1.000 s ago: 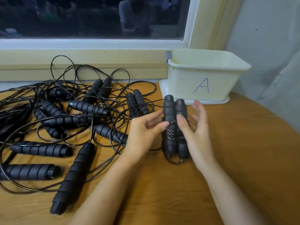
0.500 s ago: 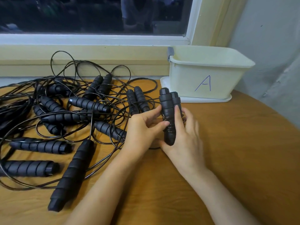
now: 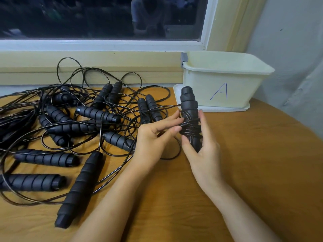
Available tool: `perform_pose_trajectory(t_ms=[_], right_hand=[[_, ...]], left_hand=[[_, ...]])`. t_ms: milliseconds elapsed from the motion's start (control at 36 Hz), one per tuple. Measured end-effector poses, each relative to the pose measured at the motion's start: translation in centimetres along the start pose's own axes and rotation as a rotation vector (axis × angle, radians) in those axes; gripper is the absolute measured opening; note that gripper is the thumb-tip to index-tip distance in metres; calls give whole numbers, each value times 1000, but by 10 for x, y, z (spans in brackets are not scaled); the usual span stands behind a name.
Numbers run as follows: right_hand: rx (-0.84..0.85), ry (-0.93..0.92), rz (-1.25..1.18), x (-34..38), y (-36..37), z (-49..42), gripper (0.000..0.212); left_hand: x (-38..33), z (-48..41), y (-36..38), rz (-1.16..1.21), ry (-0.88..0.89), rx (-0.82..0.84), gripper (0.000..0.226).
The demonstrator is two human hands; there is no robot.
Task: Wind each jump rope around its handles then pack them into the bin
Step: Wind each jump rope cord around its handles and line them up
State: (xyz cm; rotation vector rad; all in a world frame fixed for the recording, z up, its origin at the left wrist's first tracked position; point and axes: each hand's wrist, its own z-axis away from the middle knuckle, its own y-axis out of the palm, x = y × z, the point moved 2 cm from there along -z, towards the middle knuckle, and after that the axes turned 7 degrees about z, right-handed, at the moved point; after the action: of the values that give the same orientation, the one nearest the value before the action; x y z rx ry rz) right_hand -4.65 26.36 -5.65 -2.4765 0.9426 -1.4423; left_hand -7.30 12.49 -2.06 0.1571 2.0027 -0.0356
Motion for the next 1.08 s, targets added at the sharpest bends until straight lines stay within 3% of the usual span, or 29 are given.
perform_pose_trajectory(t_ms=[139, 250, 389, 472, 583, 722, 861, 1083], right_hand=[[68, 6, -174, 11, -2, 1, 68], [121, -11, -240, 15, -3, 2, 67], [121, -20, -253, 12, 0, 2, 63], [129, -3, -299, 11, -1, 1, 62], [148, -18, -284, 13, -2, 0, 58], [152, -50, -169, 7, 0, 0, 62], [211, 21, -242, 8, 6, 2, 81], [130, 30, -191, 7, 0, -3, 72]], left_hand=[[-1, -3, -7, 86, -31, -113, 24], [3, -4, -11, 94, -75, -140, 42], [8, -6, -13, 204, -236, 5, 78], [4, -5, -10, 140, -244, 94, 59], [2, -4, -9, 145, -218, 85, 36], [3, -4, -8, 117, -161, -36, 39], [7, -3, -6, 62, -133, -93, 45], [3, -3, -9, 12, -95, -46, 48]])
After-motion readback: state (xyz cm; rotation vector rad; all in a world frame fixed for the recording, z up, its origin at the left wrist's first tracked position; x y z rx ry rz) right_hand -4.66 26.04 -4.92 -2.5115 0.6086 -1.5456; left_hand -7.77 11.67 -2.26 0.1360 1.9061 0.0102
